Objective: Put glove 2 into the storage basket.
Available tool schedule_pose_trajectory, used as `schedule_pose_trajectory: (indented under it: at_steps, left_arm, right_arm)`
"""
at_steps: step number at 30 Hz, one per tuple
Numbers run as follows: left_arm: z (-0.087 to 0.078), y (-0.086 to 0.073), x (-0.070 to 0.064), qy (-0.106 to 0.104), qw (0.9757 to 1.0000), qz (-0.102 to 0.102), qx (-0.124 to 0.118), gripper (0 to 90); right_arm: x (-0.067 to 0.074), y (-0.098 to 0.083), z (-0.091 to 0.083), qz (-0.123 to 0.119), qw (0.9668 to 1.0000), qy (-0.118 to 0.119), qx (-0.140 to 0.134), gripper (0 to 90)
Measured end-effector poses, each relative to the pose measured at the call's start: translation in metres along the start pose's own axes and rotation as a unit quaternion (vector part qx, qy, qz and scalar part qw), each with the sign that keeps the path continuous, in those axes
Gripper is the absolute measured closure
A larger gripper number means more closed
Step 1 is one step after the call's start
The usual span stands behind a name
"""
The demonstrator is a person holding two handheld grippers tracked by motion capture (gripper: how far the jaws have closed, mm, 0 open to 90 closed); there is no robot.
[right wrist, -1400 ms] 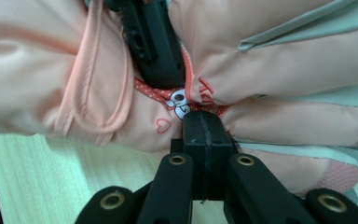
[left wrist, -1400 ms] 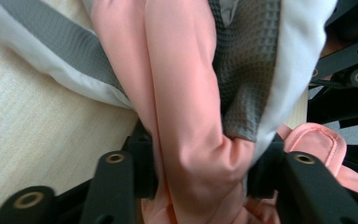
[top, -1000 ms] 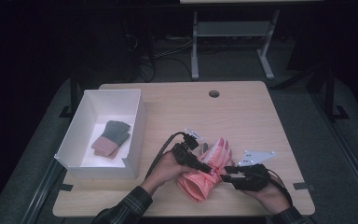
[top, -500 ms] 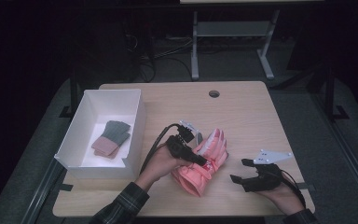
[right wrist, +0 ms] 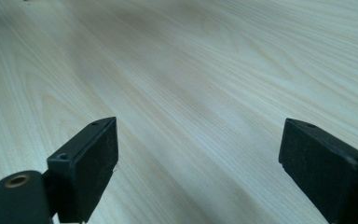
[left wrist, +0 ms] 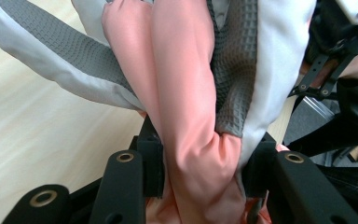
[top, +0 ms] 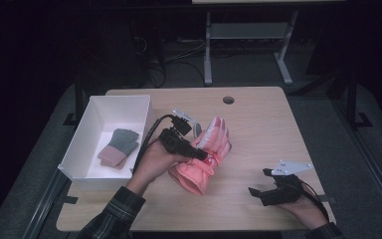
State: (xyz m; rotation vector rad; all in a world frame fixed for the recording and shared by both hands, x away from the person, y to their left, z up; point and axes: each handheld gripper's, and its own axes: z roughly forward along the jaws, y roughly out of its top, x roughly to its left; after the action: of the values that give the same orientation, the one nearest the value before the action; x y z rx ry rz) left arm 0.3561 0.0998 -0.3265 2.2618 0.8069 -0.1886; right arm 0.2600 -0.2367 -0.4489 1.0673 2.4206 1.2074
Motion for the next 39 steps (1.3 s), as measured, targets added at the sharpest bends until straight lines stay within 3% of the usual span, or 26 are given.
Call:
schedule_pose_trajectory:
  at_steps: [1, 11, 23, 30, 35, 39]
  left_arm:
    - [-0.006, 0.001, 0.002, 0.003, 1.0000, 0.005, 0.001, 59.7]
    - [-0.061, 0.007, 0.015, 0.035, 0.9990, -0.012, -0.025, 59.5]
    - [-0.118, -0.001, 0.039, 0.080, 0.9941, -0.043, -0.060, 59.5]
    - [-0.153, -0.021, 0.057, 0.101, 0.9875, -0.076, -0.095, 59.5]
    - [-0.168, -0.037, 0.074, 0.116, 0.9840, -0.095, -0.096, 59.4]
    - [-0.176, -0.049, 0.087, 0.129, 0.9798, -0.113, -0.102, 59.4]
  right_arm:
    - [-0.001, 0.000, 0.000, 0.001, 1.0000, -0.002, 0.002, 11.4]
    - [-0.001, -0.002, 0.002, 0.004, 0.9999, -0.004, 0.009, 11.0]
    - [-0.004, -0.002, 0.003, 0.004, 1.0000, -0.005, 0.006, 10.9]
    - [-0.009, -0.001, 0.004, 0.009, 0.9999, -0.003, 0.002, 11.0]
    - [-0.007, 0.001, 0.007, 0.007, 0.9999, 0.002, 0.007, 11.0]
    - [-0.007, 0.001, 0.007, 0.009, 0.9999, 0.000, 0.008, 11.0]
